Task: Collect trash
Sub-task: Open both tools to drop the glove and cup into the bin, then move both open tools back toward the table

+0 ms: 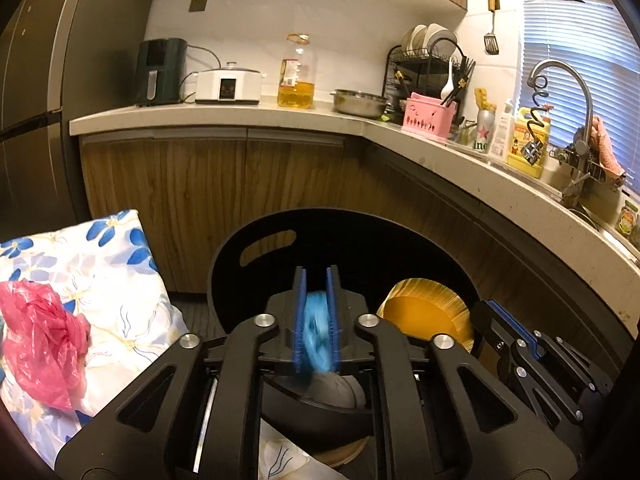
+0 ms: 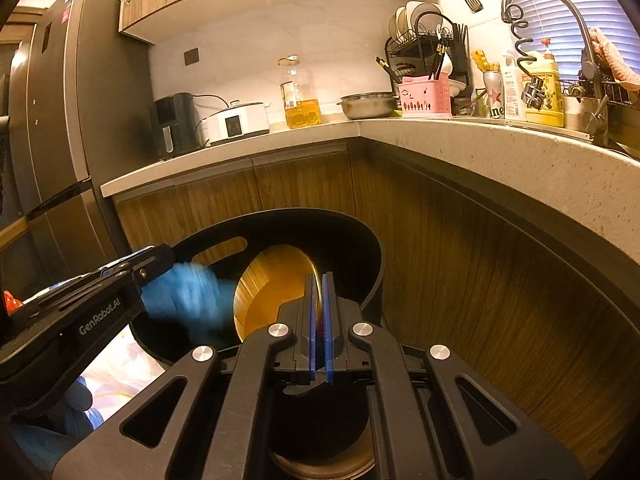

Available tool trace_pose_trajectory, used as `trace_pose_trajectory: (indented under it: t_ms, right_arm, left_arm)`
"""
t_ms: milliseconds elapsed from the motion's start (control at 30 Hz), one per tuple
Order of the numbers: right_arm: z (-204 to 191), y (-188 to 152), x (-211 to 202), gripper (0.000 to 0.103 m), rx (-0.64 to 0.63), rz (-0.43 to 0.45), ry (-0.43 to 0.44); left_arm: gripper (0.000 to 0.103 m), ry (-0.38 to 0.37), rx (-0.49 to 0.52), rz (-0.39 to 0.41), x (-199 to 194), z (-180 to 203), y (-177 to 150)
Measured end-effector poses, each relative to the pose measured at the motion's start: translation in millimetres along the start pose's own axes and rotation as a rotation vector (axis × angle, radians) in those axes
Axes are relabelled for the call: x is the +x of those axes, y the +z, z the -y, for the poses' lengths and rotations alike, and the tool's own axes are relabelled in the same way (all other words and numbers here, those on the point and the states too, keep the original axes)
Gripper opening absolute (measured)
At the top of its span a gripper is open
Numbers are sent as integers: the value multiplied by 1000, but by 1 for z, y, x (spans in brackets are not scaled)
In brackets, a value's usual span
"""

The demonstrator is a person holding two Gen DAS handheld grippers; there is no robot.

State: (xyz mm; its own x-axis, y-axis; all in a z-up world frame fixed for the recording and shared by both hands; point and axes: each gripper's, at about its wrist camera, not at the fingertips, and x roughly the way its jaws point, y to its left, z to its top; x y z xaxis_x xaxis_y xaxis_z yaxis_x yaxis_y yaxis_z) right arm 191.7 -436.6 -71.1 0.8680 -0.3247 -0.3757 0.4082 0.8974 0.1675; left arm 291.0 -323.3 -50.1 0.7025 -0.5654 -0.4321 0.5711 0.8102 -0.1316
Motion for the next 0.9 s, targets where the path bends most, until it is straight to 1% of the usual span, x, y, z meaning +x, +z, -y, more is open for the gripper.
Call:
trace_pose_trajectory:
  t_ms: [33, 67, 133, 233, 300, 333, 367, 400, 433, 467, 533, 600, 667, 767, 900]
  right_arm:
    - [1, 0, -1, 4, 5, 3, 3]
    - [1, 0, -2, 4, 7, 4, 3]
    - [2, 2, -5, 4, 10, 8, 4]
    - [4, 4, -10, 5, 20, 12, 7]
    - [6, 4, -15, 18, 34, 14, 13]
    - [7, 5, -19, 31, 42, 21, 19]
    - [7, 5, -23, 35, 45, 27, 21]
    - [6, 5, -27, 36, 45, 32, 24]
    - [6, 5, -31, 39, 46, 34, 29]
    - [5, 5, -35, 47, 51, 39, 37]
    - [4, 6, -43, 52, 54, 49, 49]
    - [2, 6, -52, 55, 50, 58, 58]
    - [0, 7, -60, 60, 49, 66, 68]
    - [-3, 7, -76, 63, 49, 80, 82]
    - [-9, 9, -95, 65, 43, 92, 107]
  left_arm:
    - [22, -1, 3, 4, -1, -1, 0]
    - [27, 1, 4, 7, -2, -1, 0]
    - [45, -1, -11, 25, -6, -5, 1]
    - [60, 1, -40, 51, -14, -10, 3]
    - [67, 7, -61, 68, -23, -16, 6]
    - [71, 11, -74, 80, -29, -19, 7]
    - [73, 17, -82, 90, -33, -20, 8]
    - [78, 26, -88, 104, -39, -22, 9]
    - [81, 34, -90, 116, -46, -24, 9]
    - [82, 38, -89, 128, -52, -25, 9]
    - [89, 43, -89, 147, -65, -27, 7]
    - [91, 40, -95, 160, -76, -29, 7]
    - [91, 32, -102, 176, -88, -31, 6]
    - [92, 32, -98, 196, -108, -32, 4]
    - [92, 42, -101, 224, -137, -33, -2]
